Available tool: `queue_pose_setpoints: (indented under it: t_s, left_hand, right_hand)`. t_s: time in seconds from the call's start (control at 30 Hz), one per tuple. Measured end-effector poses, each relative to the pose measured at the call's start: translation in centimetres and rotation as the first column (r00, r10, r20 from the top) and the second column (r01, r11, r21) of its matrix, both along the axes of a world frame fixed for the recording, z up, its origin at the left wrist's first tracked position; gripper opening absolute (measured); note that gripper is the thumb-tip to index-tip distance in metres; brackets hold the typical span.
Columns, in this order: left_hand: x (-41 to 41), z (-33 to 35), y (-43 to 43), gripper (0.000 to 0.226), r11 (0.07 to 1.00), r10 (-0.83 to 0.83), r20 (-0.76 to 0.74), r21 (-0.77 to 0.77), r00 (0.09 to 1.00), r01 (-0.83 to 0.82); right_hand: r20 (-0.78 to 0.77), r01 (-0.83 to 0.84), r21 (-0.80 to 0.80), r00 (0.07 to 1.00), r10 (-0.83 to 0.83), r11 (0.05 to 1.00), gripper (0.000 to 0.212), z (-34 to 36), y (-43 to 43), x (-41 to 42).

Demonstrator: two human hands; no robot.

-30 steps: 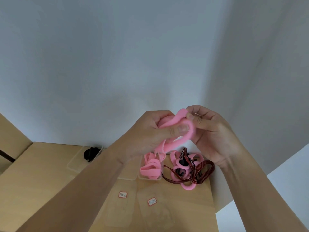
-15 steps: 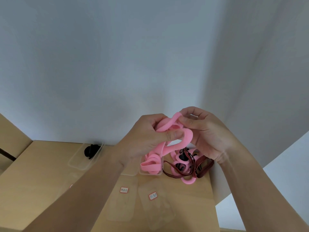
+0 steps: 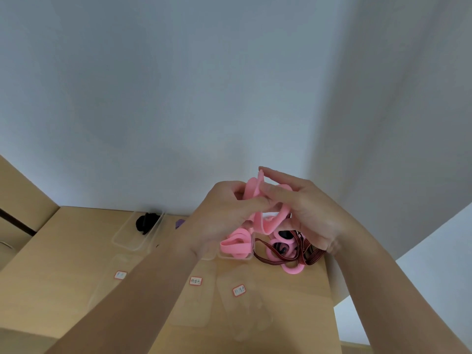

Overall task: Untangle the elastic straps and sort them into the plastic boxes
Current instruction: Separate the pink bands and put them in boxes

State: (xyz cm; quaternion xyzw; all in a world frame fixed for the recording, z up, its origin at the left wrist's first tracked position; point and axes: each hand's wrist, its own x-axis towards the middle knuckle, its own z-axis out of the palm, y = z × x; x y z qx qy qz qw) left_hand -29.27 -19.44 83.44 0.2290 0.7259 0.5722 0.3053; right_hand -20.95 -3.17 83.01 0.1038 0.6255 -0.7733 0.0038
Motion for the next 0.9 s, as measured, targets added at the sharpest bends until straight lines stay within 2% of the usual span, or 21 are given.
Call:
queue_pose_setpoints:
  t_s: [0.07, 0.17, 0.3, 0.4, 0.57, 0.77, 0.9]
  left_hand:
    - [0.0, -0.1, -0.1, 0.020, 0.997, -0.044, 0.081, 0.059, 0.996, 0.039]
    - [-0.2, -0.5, -0.4, 0.026, 0.990, -0.024, 0.181, 0.144, 0.983, -0.002]
    - [-0.2, -1.0, -0.6, 0.035, 0.988, 0.011, 0.144, 0.148, 0.989, -0.033]
    - [-0.4, -1.3, -0.8, 0.042, 0.985, 0.056, 0.204, 0.151, 0.977, -0.088]
    - [-1.4, -1.8, -1.4, 0.043, 0.968, 0.171, 0.295, 0.128, 0.940, -0.216]
    - [-4.0, -4.2, -4.3, 0.036, 0.964, 0.210, 0.248, 0.109, 0.946, -0.242]
    - [-6.2, -7.5, -6.6, 0.032, 0.929, 0.355, 0.222, 0.024, 0.908, -0.369]
  right_hand:
    - [-0.032, 0.065, -0.023, 0.997, -0.066, 0.998, 0.052, -0.5, -0.4, -0.2]
    - [-0.083, 0.187, -0.029, 0.978, -0.189, 0.982, 0.044, -1.1, -0.7, -0.4]
    - [-0.093, 0.265, 0.015, 0.961, -0.262, 0.964, 0.039, -1.7, -1.4, -0.6]
    - [-0.097, 0.302, 0.050, 0.950, -0.297, 0.952, 0.034, -2.0, -1.9, -0.8]
    - [-0.069, 0.296, 0.057, 0.954, -0.292, 0.953, 0.032, -2.3, -3.3, -2.0]
    - [0.059, 0.212, 0.066, 0.975, -0.216, 0.975, 0.038, -4.4, -5.3, -5.3]
    - [0.193, 0.137, 0.068, 0.970, -0.147, 0.988, 0.040, -7.4, -7.2, -7.9]
